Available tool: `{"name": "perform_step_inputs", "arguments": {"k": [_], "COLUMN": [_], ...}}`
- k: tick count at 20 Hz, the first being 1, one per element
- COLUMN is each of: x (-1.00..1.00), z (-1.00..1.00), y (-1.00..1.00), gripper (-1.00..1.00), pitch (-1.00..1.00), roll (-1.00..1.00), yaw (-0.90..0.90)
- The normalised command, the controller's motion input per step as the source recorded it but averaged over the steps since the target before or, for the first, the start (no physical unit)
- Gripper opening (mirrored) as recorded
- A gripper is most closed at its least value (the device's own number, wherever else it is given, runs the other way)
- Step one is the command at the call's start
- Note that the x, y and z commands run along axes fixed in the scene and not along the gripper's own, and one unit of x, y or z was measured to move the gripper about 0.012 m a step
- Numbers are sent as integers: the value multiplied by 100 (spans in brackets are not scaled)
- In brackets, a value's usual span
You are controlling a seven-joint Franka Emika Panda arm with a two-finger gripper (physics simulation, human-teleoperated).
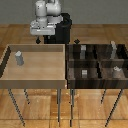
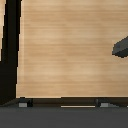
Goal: Place the milk carton into the appropriate compartment.
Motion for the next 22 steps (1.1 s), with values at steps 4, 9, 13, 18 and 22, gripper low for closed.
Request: {"name": "perform_step_inputs", "arguments": {"k": [4,9,13,18,22], "x": [0,10,75,80,0], "z": [0,0,0,0,0], "y": [-100,-100,0,-3,-100], "gripper": [100,100,100,100,100], "pitch": [0,0,0,0,0], "roll": [0,0,0,0,0], "yaw": [0,0,0,0,0]}}
